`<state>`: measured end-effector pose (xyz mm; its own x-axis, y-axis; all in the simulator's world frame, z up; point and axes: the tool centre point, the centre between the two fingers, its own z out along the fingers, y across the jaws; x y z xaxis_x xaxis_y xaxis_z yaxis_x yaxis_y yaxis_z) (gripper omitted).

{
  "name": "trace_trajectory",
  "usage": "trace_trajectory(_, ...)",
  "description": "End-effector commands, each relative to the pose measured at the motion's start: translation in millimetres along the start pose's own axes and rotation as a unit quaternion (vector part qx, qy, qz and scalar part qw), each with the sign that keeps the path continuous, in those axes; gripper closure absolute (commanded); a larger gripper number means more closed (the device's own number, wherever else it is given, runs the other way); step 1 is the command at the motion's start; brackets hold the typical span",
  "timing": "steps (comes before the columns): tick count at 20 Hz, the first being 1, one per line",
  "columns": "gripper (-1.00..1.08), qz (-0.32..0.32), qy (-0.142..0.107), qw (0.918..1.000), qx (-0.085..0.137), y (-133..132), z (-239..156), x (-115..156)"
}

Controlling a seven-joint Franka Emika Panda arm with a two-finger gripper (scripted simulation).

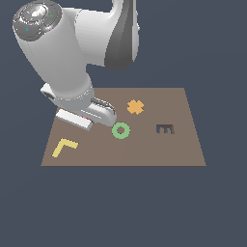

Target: Insert a designated object into the corresponding slot on a board.

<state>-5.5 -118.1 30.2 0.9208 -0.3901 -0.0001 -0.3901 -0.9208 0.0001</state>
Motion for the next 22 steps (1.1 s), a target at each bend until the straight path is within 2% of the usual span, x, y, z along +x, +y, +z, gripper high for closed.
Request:
trace_trajectory(1,1.08,0.009,0.000,1.0000,0.000,-2.8,-0.2,-3.3)
trace_trajectory(13,1.08,0.102,0.000,0.9948,0.000,-32.4,-1.8,-34.3)
trace_trajectory(18,1.08,0.162,0.000,0.9868,0.000,-54.5,-2.8,-51.0)
trace_trajectory(22,1.08,0.217,0.000,0.9762,0.000,-77.1,-3.7,-63.9)
